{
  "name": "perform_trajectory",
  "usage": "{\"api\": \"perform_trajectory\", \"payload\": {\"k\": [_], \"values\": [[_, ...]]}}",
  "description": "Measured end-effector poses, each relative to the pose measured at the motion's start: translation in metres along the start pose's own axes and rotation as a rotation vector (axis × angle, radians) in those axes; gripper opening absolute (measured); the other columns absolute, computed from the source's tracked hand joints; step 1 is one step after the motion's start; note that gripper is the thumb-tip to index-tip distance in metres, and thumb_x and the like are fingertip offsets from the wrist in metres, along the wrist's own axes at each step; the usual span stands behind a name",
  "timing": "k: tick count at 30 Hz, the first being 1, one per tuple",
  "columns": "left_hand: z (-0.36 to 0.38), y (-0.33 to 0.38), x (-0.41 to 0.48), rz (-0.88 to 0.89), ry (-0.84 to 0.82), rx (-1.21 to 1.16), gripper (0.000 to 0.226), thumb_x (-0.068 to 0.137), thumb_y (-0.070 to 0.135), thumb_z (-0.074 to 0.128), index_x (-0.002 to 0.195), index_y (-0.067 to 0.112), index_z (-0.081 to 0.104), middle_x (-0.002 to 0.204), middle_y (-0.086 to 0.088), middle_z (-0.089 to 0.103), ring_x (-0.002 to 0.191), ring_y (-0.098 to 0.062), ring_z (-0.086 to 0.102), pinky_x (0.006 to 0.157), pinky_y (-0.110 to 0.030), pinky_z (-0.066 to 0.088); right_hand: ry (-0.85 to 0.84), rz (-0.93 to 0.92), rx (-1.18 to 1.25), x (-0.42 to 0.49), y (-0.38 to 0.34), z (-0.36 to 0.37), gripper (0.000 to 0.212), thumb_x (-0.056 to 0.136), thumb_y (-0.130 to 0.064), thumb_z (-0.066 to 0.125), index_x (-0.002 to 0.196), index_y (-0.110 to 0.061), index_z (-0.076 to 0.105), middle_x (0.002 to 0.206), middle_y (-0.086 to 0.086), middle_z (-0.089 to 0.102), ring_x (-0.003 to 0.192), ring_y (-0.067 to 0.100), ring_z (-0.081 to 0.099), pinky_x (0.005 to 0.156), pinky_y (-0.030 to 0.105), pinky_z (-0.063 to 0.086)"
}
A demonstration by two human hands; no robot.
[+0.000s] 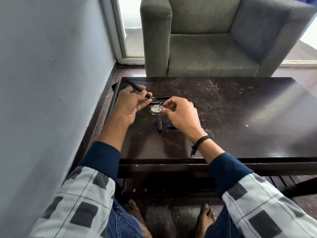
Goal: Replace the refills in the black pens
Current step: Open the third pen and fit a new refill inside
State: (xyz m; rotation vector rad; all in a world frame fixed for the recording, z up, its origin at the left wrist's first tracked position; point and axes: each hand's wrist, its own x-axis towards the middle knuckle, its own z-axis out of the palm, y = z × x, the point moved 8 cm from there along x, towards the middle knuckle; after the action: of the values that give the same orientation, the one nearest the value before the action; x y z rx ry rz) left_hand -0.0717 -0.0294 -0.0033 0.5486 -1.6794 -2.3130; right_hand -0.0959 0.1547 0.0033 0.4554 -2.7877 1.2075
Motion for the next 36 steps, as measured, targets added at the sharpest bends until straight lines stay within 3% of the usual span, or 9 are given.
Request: {"api": "perform_trajectory", "payload": {"k": [4,9,13,18,24,32,36], "values": [[0.002,-0.003,0.0,-0.016,-0.01,0.001,0.014,0.094,-0.005,0.058,0.094,0.009,0.063,0.09,-0.016,0.072,0.088,-0.024,0.073,0.072,-0.03,0.062,-0.006,-0.009,-0.002,-0.002,-0.001,0.001,0.012,0.089,-0.022,0.072,0.098,-0.028,0.074,0.086,-0.011,0.073,0.086,0.015,0.068,0.083,0.039,0.056],[0.022,-0.014,-0.008,-0.031,-0.1,0.093,0.015,0.094,-0.006,0.059,0.102,0.006,0.063,0.087,-0.015,0.073,0.08,-0.021,0.075,0.07,-0.029,0.061,0.025,-0.025,0.051,-0.003,-0.002,0.003,0.011,0.089,-0.028,0.075,0.097,-0.03,0.068,0.086,-0.01,0.074,0.087,0.014,0.07,0.081,0.04,0.057],[0.017,-0.011,-0.005,-0.018,-0.05,0.078,0.015,0.094,-0.007,0.058,0.098,0.006,0.063,0.087,-0.016,0.072,0.081,-0.022,0.074,0.069,-0.028,0.061,0.011,-0.009,0.075,0.0,0.001,0.0,0.026,0.083,-0.038,0.08,0.103,-0.03,0.065,0.082,-0.013,0.073,0.086,0.01,0.069,0.077,0.033,0.055],[0.005,-0.009,0.001,-0.028,-0.008,0.025,0.015,0.094,-0.006,0.058,0.093,0.008,0.063,0.087,-0.016,0.072,0.084,-0.024,0.074,0.068,-0.028,0.06,0.022,0.005,0.001,0.001,0.003,-0.004,0.005,0.086,-0.024,0.077,0.088,-0.026,0.073,0.074,-0.014,0.069,0.077,0.008,0.068,0.077,0.034,0.058],[0.011,-0.013,-0.002,-0.047,-0.052,0.051,0.012,0.094,-0.003,0.061,0.098,0.008,0.065,0.088,-0.015,0.074,0.084,-0.024,0.075,0.071,-0.03,0.061,0.046,-0.024,0.026,-0.001,-0.001,-0.003,0.003,0.088,-0.021,0.073,0.088,-0.024,0.075,0.078,-0.01,0.072,0.076,0.01,0.068,0.074,0.033,0.058],[0.014,-0.014,-0.005,-0.066,-0.078,0.055,0.01,0.094,-0.001,0.062,0.098,0.008,0.064,0.088,-0.016,0.074,0.08,-0.026,0.076,0.068,-0.032,0.062,0.059,-0.041,0.006,-0.001,-0.001,-0.004,0.003,0.085,-0.025,0.072,0.085,-0.026,0.075,0.078,-0.012,0.072,0.076,0.007,0.068,0.073,0.032,0.058],[0.009,-0.01,-0.003,-0.041,-0.038,0.013,0.011,0.094,-0.003,0.061,0.094,0.008,0.064,0.085,-0.016,0.072,0.076,-0.024,0.076,0.066,-0.031,0.061,-0.036,-0.021,0.003,0.005,0.002,-0.006,0.011,0.081,-0.039,0.078,0.087,-0.031,0.074,0.082,-0.015,0.072,0.082,0.005,0.067,0.076,0.031,0.056]]}}
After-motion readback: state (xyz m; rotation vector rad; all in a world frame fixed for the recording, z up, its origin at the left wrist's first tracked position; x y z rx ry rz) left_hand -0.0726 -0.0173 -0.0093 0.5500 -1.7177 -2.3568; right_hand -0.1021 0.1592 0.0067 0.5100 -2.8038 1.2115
